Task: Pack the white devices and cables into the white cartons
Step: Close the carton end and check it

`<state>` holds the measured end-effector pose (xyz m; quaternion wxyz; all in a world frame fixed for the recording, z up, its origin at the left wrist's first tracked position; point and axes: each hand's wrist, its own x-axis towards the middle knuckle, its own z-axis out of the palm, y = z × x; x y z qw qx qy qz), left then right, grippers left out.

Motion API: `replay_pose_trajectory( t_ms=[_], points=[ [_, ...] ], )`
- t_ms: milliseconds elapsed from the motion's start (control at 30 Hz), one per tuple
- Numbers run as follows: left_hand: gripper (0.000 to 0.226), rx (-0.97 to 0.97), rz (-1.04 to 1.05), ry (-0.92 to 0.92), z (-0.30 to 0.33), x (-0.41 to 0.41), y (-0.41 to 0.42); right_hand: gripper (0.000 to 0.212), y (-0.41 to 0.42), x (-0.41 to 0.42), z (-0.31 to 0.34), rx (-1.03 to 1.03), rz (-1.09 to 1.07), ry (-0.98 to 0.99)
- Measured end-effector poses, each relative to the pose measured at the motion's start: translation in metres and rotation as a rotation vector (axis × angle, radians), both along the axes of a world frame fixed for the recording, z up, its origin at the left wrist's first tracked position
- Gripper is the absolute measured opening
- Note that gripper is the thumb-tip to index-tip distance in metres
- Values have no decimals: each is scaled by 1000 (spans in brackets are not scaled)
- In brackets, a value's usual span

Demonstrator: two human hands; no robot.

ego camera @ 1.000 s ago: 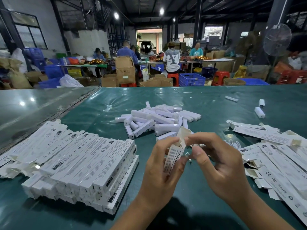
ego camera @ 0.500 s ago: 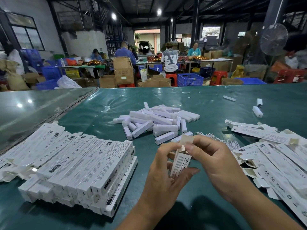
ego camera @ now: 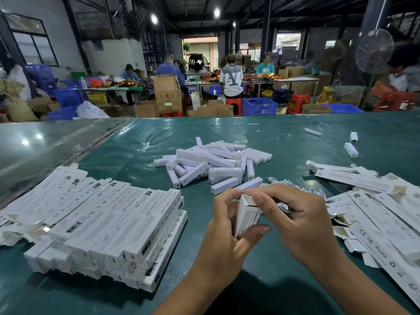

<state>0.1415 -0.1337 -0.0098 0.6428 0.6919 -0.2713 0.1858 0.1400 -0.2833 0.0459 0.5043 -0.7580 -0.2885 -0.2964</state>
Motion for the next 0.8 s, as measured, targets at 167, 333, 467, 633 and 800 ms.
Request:
replay_pose_trajectory(
  t_ms=[167, 333, 467, 633, 800],
  points=[
    [60, 7, 8, -27, 0, 0, -1, 13, 1, 0, -2, -19, -31, -74],
    [68, 23, 54, -64, -1, 0, 2, 22, 2, 2, -9, -169, -106, -306],
    [67, 7, 54, -3, -1, 1, 3, 30, 2, 3, -14, -186, -29, -281],
    [69, 29, 35, 25, -1, 3, 6, 31, 2, 5, -16, -155, -18, -236],
    [56, 45, 76, 142, -1, 4, 8, 31, -2, 12, -22, -85, -53, -85]
  ],
)
